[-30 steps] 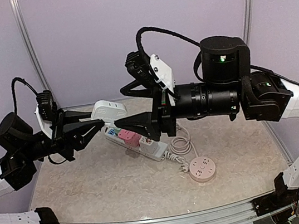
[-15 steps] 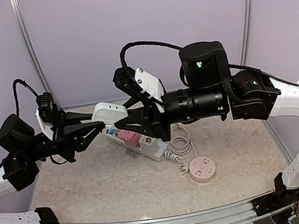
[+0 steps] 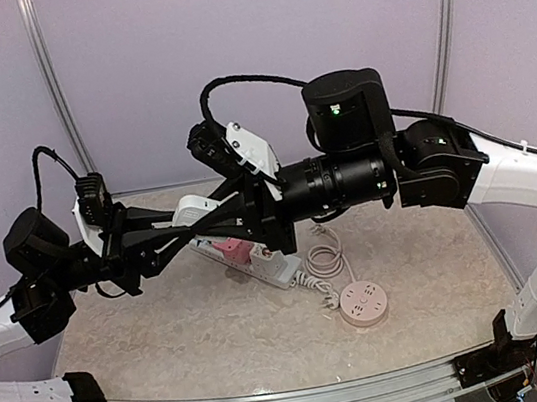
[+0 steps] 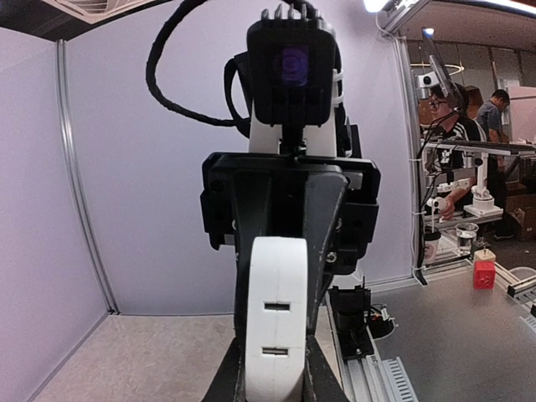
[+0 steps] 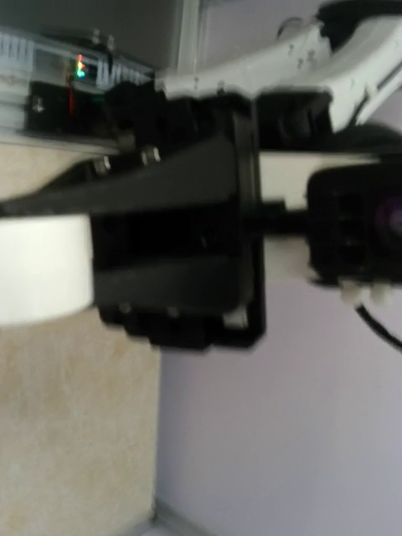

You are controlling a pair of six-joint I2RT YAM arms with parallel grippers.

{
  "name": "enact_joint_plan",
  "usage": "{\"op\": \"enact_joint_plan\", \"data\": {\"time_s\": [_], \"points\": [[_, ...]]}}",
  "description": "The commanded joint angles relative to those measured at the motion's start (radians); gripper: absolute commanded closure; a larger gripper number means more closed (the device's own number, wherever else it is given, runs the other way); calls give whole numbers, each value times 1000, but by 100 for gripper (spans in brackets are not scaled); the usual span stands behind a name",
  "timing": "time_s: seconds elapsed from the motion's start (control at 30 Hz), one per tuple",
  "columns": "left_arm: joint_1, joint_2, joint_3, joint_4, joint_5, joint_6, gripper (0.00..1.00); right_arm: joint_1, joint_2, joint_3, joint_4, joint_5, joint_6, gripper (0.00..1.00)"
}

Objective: Insert the plug

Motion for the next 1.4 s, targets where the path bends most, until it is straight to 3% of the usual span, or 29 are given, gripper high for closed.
{"op": "enact_joint_plan", "data": {"time_s": [0.0,0.2,0.27,0.3,0.33,0.4,0.53,0.67,0.8,0.97,1.17,1.37], "points": [[3,-5,-12,19,12,2,100,-5,25,33,-40,-16,9,100],[11,-14,-28,9,-34,-1,98,-17,-46,-49,-34,43,56,100],[12,-20,-43,-16,-92,11,51,-26,-71,-69,-77,129,98,100],[12,-24,-54,-40,-124,40,33,-33,-82,-79,-113,207,126,100],[11,-33,-69,-51,-163,74,24,-43,-94,-89,-157,280,163,100],[7,-45,-114,-81,-268,138,17,-80,-119,-134,-253,449,264,100],[5,-51,-222,-94,-394,180,15,-258,-159,-249,-492,669,570,100],[-1,-50,-298,-54,-398,141,15,-396,-130,-403,-636,707,757,100],[-5,-51,-335,-27,-411,123,15,-403,-12,-486,-566,664,671,100],[3,-73,-356,-19,-426,138,15,-404,147,-474,-495,637,523,100],[20,-113,-382,-22,-432,143,15,-393,291,-413,-583,624,450,100],[26,-122,-397,-2,-433,153,14,-281,399,-326,-653,552,355,100]]}}
